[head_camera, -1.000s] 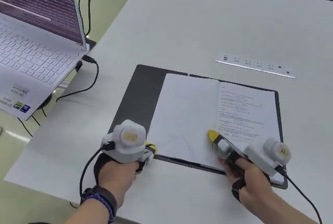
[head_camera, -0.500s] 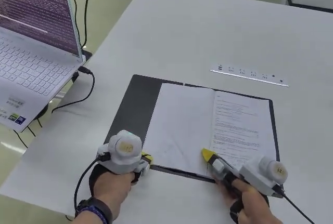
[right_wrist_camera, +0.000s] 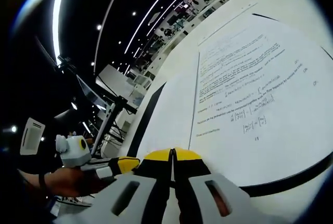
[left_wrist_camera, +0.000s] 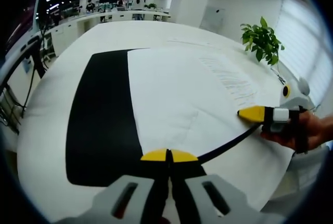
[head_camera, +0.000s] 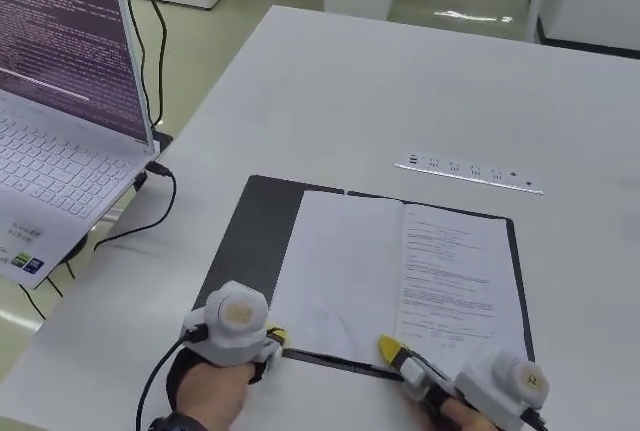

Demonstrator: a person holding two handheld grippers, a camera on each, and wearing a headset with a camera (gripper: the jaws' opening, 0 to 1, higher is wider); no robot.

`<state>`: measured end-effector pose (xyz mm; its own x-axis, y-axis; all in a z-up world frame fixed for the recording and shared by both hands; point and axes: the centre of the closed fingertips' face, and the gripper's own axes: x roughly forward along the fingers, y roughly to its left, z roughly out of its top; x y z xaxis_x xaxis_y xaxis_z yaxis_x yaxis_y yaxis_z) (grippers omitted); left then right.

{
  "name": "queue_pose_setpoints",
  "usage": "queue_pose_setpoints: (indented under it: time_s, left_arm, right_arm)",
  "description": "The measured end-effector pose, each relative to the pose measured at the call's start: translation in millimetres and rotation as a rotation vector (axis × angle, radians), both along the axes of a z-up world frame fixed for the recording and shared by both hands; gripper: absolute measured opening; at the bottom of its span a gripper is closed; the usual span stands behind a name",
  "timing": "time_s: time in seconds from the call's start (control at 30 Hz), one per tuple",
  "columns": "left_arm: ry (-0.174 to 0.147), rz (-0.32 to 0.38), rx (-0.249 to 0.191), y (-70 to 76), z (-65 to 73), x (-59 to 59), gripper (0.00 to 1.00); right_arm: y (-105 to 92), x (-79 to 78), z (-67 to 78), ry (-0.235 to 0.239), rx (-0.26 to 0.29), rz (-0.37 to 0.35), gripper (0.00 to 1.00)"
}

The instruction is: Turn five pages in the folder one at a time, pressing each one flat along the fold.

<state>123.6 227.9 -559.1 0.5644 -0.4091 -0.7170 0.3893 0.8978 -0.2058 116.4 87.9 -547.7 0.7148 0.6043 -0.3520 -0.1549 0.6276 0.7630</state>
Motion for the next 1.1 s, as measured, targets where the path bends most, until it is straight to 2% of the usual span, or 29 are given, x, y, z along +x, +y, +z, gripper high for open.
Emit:
queue_pose_setpoints:
  time_s: [0.07,0.17,0.2,0.23,0.3,0.37,0.43,0.5,0.57,0.63,0.73,0.87,0.93,1.03,1.1]
  left_arm:
    - [0.003,-0.006,0.020,-1.2,0.2,-0.1,0.00]
    - [0.011,-0.002,0.015,0.4,-0.6,0.2,0.00]
    - [0.021,0.013,-0.002,0.9,-0.6,0.3,0.00]
    - [0.046,0.048,-0.036,0.7,-0.8,0.4,0.00]
    - [0.081,0.077,-0.067,1.8,-1.0,0.6,0.00]
    - [0.089,0.079,-0.067,2.4,-0.8,1.7,0.00]
    - [0.106,0.087,-0.044,3.1,-0.7,-1.0,0.00]
    - [0.104,0.080,-0.007,4.0,-1.5,-2.1,0.00]
    - [0.093,0.077,-0.007,1.9,3.3,-4.0,0.00]
    - [0.066,0.068,-0.029,-2.1,11.9,-5.0,0.00]
    - [0.035,0.052,0.004,2.0,17.6,-5.9,0.01]
    - [0.002,0.051,-0.013,3.7,30.6,-5.3,0.06]
    - [-0.017,0.044,-0.012,4.7,35.5,-5.8,0.08]
    - [-0.016,0.040,-0.047,3.4,40.7,-9.8,0.08]
    - [-0.028,0.030,-0.042,3.3,43.4,-12.6,0.07]
  right_arm:
    - [-0.2,0.6,-0.1,0.008,0.002,-0.008,0.00]
    - [1.0,-2.3,0.6,0.024,-0.003,-0.006,0.00]
    - [1.7,-4.2,0.5,0.030,-0.002,-0.002,0.00]
    - [2.3,-6.1,0.2,0.035,-0.001,0.003,0.00]
    - [2.5,-9.7,0.0,0.045,0.001,0.007,0.00]
    - [2.0,-11.4,0.3,0.054,0.002,0.007,0.00]
    - [2.1,-12.9,1.1,0.062,0.001,0.005,0.00]
    - [1.5,-13.4,1.5,0.077,0.009,-0.004,0.00]
    - [-0.4,-13.0,7.2,0.069,0.013,-0.017,0.00]
    - [-2.6,-13.1,11.2,0.062,0.016,-0.026,0.00]
    - [-9.5,-16.6,13.8,0.070,0.006,-0.049,0.00]
    - [-18.1,-24.3,17.5,0.060,0.000,-0.070,0.00]
    - [-24.7,-28.0,16.2,0.057,-0.033,-0.070,0.01]
    - [-34.7,-32.2,19.9,0.046,-0.062,-0.070,0.03]
    - [-42.0,-33.4,22.0,0.040,-0.071,-0.076,0.05]
